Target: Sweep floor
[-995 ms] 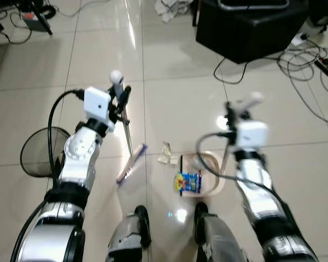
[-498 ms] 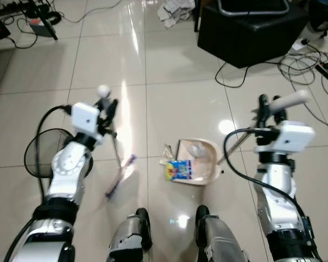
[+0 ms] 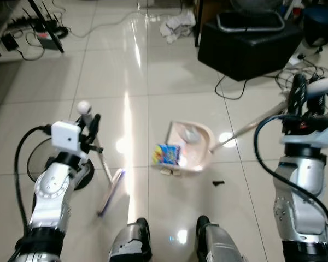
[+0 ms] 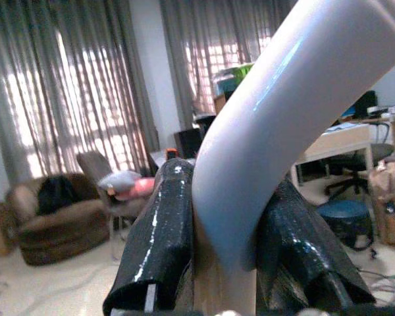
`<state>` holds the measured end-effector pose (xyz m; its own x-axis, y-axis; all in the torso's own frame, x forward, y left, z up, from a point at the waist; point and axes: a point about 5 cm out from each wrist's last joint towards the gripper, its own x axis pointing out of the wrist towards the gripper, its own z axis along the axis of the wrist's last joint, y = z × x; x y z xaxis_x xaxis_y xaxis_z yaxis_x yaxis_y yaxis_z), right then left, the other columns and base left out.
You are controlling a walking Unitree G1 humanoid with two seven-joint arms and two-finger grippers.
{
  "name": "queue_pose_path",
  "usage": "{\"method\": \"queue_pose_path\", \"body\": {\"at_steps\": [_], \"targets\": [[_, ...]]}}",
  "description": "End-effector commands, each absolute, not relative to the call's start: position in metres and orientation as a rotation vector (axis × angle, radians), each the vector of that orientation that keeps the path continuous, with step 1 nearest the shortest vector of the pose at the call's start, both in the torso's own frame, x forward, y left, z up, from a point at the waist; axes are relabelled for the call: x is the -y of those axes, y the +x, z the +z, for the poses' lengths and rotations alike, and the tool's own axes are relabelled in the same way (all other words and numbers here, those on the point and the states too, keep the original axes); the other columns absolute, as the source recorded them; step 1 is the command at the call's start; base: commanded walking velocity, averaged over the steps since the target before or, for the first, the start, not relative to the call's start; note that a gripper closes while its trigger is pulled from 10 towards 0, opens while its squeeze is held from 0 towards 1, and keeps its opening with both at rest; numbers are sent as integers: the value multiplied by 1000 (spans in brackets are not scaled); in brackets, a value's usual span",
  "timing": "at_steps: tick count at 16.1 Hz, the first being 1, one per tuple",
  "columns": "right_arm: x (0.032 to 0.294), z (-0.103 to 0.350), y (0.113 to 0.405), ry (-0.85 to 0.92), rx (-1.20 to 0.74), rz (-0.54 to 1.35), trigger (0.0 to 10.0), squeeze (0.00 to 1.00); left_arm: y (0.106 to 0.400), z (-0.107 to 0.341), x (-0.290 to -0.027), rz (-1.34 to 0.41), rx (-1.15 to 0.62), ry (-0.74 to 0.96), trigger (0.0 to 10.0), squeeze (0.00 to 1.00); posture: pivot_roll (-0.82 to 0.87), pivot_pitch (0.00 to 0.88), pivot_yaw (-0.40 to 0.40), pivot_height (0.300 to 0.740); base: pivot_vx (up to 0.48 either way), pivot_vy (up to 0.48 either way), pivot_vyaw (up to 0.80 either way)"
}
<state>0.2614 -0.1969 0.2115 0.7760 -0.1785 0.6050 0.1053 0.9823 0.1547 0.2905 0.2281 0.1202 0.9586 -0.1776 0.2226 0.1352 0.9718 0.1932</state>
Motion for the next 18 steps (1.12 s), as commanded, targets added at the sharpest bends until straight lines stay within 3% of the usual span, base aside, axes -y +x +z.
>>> {"method": "queue_pose_path", "body": {"at_steps": [1, 8, 18], "targets": [[201, 231, 255, 152, 737, -149, 10000, 0, 286, 125, -237, -103, 255, 162, 10000, 0, -25, 127, 87, 740, 0, 0, 0], [204, 250, 258, 239, 698, -97, 10000, 0, 283, 119, -225, -57, 189, 43, 10000, 0, -42, 101, 87, 740, 0, 0, 0], [202, 321, 290, 461, 700, 58, 10000, 0, 273, 112, -214, -81, 88, 99, 10000, 0, -14, 71, 65, 740, 0, 0, 0]]}}
